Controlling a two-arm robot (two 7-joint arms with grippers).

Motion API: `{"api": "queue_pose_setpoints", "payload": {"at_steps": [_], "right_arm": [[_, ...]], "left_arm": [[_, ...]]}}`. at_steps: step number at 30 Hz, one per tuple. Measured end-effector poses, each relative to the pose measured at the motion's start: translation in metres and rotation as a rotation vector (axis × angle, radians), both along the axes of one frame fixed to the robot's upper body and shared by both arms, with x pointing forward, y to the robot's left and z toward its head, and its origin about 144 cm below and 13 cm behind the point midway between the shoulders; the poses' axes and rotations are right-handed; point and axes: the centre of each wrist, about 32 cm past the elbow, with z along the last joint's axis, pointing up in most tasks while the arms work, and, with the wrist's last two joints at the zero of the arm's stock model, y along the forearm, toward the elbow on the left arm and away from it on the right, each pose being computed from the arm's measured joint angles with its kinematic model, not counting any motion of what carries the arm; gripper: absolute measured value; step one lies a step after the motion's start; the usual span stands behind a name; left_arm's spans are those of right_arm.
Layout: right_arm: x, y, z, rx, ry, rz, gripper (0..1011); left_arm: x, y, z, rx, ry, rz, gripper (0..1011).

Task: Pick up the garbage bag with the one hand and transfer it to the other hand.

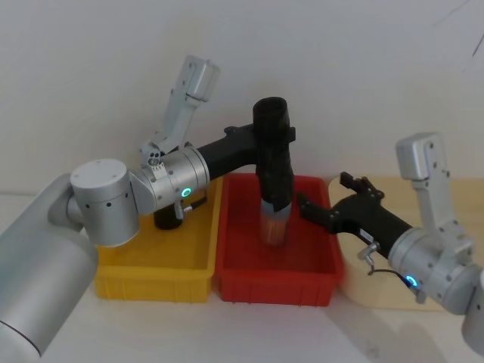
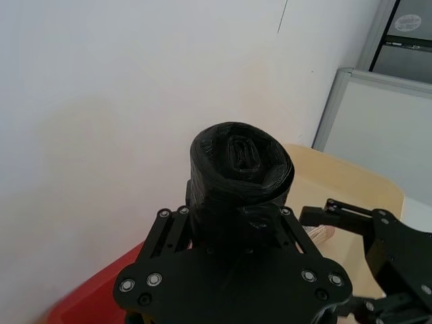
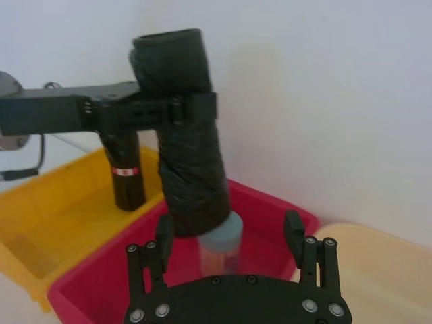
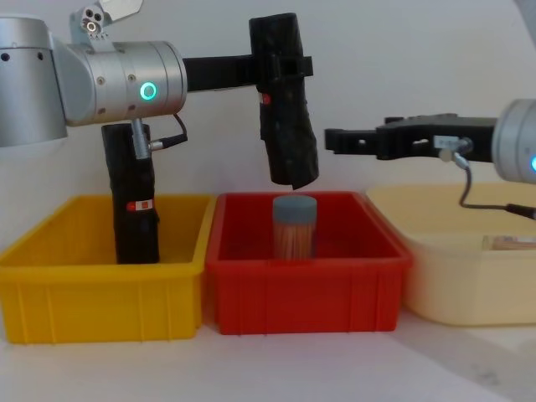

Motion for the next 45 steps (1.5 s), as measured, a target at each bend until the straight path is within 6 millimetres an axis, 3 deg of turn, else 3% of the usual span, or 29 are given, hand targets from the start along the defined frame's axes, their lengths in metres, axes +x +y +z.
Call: {"api": "queue_pose_setpoints", "payload": {"at_steps": [19, 43, 45], "right_arm": [[0.036, 0.034, -0.001, 0.018, -0.003, 0.107, 999], [0.078, 0.068, -0.009, 0.01, 0.001, 0.104, 999], [0.08, 0.07, -0.009, 0.01, -0.001, 0.102, 965]], "left_arm": [[0.0, -0.001, 0.0, 0.0, 0.0, -0.002, 371], [0.001, -0.001, 0.0, 0.0, 0.0, -0.002, 371], [0.001, 0.0, 0.0, 0.0, 0.0, -0.001, 371]]}}
